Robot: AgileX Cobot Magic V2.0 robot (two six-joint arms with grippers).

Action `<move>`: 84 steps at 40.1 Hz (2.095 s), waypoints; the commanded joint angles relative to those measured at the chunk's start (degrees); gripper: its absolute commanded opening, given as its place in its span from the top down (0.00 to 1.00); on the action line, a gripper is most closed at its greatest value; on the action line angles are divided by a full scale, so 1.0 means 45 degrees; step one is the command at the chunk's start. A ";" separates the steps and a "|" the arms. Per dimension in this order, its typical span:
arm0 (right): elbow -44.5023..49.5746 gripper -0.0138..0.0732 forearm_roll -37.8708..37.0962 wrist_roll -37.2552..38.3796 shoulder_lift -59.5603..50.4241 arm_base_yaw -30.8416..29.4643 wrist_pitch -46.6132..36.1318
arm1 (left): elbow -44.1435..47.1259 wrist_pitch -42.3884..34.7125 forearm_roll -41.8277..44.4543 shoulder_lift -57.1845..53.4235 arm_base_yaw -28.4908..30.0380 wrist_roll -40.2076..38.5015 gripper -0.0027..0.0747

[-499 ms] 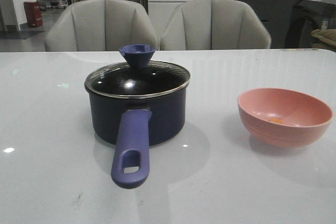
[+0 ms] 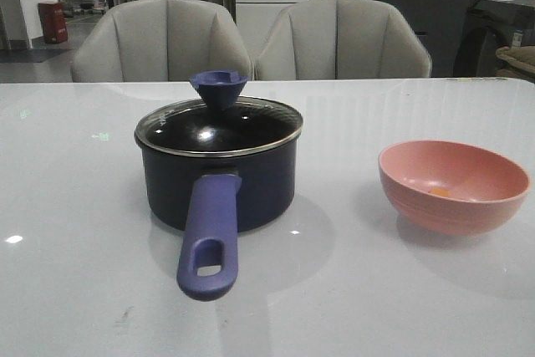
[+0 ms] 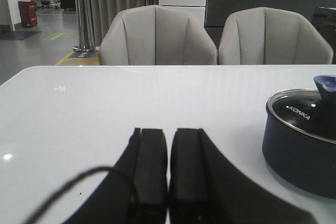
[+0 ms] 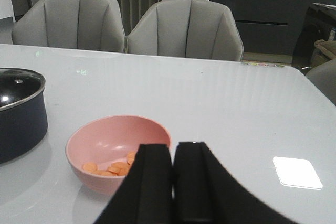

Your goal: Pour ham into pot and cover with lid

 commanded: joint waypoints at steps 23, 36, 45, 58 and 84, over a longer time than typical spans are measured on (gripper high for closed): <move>0.0129 0.66 -0.0093 -0.0018 -0.0253 -0.0086 -0.1065 | 0.0305 -0.3217 -0.0111 -0.0258 0.0014 -0.0012 0.82; 0.0129 0.66 -0.0093 -0.0018 -0.0253 -0.0086 -0.1065 | -0.2534 -0.2085 -0.0621 0.0680 0.0014 -0.0058 0.82; 0.0129 0.66 -0.0093 -0.0018 -0.0253 -0.0086 -0.1065 | -0.4887 0.0139 -0.0621 0.2630 0.0014 -0.0058 0.82; 0.0129 0.66 -0.0093 -0.0018 -0.0253 -0.0086 -0.1065 | -0.5173 0.1728 -0.1186 0.3780 0.0014 -0.0058 0.82; 0.0129 0.66 -0.0093 -0.0018 -0.0253 -0.0086 -0.1065 | -0.5173 0.1722 -0.0172 0.4743 -0.1564 -0.0003 0.25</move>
